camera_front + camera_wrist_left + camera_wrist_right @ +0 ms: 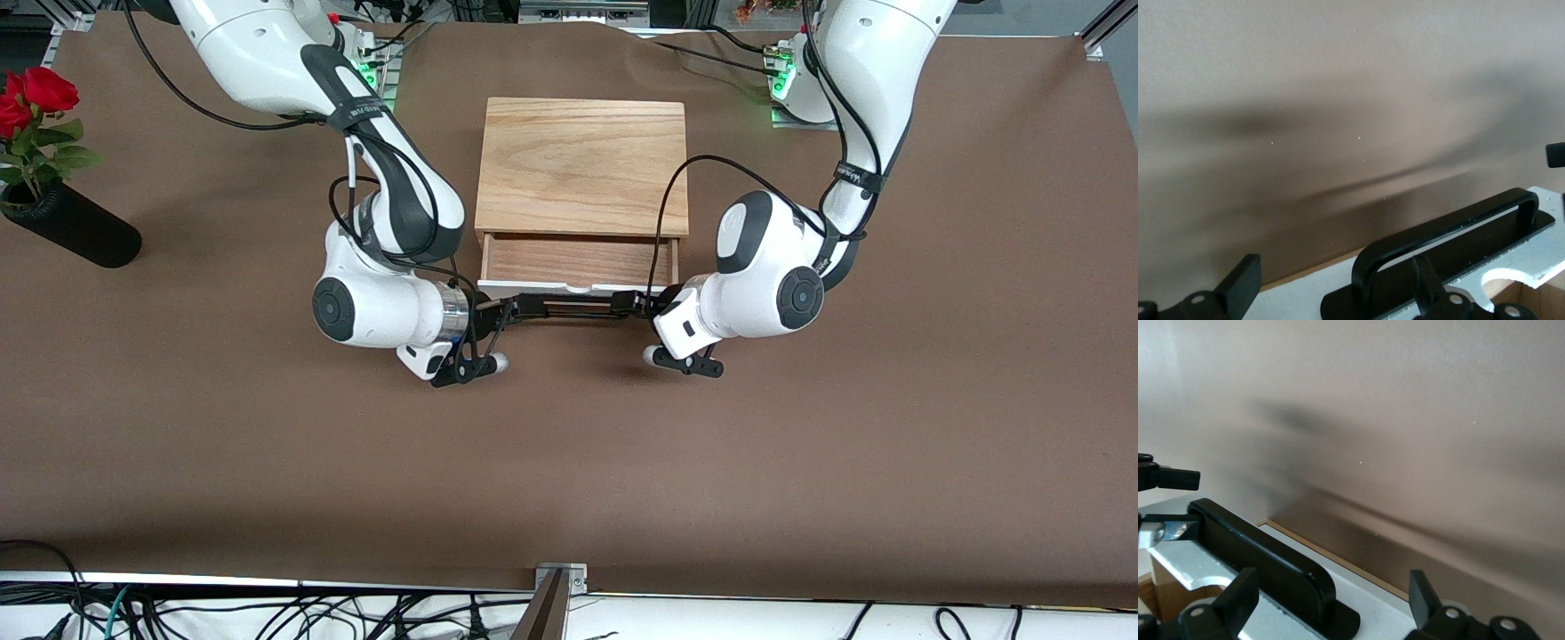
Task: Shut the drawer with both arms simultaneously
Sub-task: 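Place both grippers against the white drawer front beside the handle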
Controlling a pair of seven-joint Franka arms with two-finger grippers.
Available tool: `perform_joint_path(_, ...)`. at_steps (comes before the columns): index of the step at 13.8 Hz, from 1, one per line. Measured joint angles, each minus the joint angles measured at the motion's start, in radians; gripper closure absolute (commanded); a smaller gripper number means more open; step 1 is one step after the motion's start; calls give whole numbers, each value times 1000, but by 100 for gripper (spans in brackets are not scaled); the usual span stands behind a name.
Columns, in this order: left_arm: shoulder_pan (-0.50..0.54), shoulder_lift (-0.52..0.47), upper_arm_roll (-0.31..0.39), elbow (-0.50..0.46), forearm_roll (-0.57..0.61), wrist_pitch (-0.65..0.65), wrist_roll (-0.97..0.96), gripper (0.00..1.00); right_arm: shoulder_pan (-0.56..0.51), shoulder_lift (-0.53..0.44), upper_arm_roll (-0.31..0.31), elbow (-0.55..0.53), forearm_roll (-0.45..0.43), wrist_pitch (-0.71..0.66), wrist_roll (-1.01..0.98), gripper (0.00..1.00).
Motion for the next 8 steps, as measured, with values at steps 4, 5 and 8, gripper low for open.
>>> perform_joint_path(4, 0, 0, -2, -1, 0, -5, -3, 0, 3, 18, 2, 0, 0, -36, 0, 0)
perform_joint_path(5, 0, 0, -2, -1, 0, -8, -4, 0, 3, 18, 2, 0, 1, -59, 0, 0)
perform_joint_path(8, 1, 0, -4, -1, -1, -46, -6, 0, -1, 18, 2, 1, 1, -128, 0, 0)
